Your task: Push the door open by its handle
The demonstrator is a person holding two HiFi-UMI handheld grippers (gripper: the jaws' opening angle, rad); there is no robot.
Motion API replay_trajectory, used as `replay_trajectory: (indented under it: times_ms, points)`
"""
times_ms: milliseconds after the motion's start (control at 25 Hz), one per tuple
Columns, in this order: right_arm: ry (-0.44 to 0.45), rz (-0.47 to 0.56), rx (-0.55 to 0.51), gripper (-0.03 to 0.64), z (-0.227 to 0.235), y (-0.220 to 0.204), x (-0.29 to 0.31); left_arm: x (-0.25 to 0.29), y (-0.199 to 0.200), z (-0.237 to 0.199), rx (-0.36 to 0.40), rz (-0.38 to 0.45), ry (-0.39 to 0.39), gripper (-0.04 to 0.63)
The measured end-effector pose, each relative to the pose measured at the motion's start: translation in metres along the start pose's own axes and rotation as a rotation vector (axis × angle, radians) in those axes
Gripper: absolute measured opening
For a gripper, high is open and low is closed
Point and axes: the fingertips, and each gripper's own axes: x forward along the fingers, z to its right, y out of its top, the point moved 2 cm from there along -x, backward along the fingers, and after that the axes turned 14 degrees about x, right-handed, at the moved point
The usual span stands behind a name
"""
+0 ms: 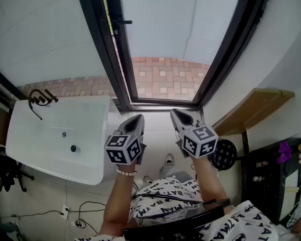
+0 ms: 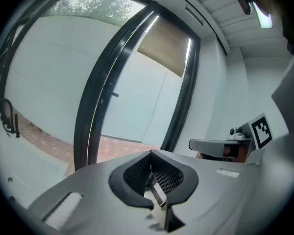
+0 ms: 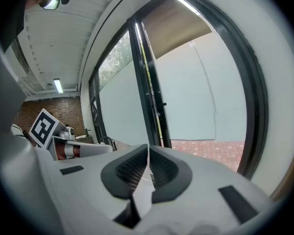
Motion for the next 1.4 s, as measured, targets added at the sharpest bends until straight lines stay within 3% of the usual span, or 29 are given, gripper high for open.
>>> replay_trajectory:
  times_ms: [360,680,720,760,800,960,1160,1400]
  points:
    - [0.036,0.017,0.010,0.032,0.024,0.020,0.024,0.032,0.007,-0.008,0.004,-0.011,0.022,-0.011]
    - [0.149,-0.006,-0.035,0.038,0.044,0.049,0.059,0.066,0.019,-0.024,0.009,-0.023,0.065,-0.011]
    - [0.176,-0.017,-0.049,0.055,0.046,0.054,0.063,0.070,0.021,-0.025,0.007,-0.021,0.069,-0.011]
    - [0.206,-0.032,-0.068,0.166,0.047,0.059,0.068,0.074,0.023,-0.025,0.003,-0.018,0.074,-0.011]
    - [0.235,-0.046,-0.091,0.218,0.048,0.065,0.074,0.079,0.024,-0.026,0.001,-0.015,0.080,-0.011]
    - [0.310,-0.076,-0.223,0.219,0.061,0.100,0.098,0.101,0.037,-0.029,-0.006,0.001,0.112,-0.011]
    - [0.425,-0.184,-0.389,0.218,0.074,0.132,0.127,0.129,0.040,-0.016,-0.026,0.019,0.123,-0.011]
    - [0.426,-0.213,-0.453,0.218,0.080,0.184,0.175,0.153,0.044,-0.020,-0.057,0.012,0.123,-0.011]
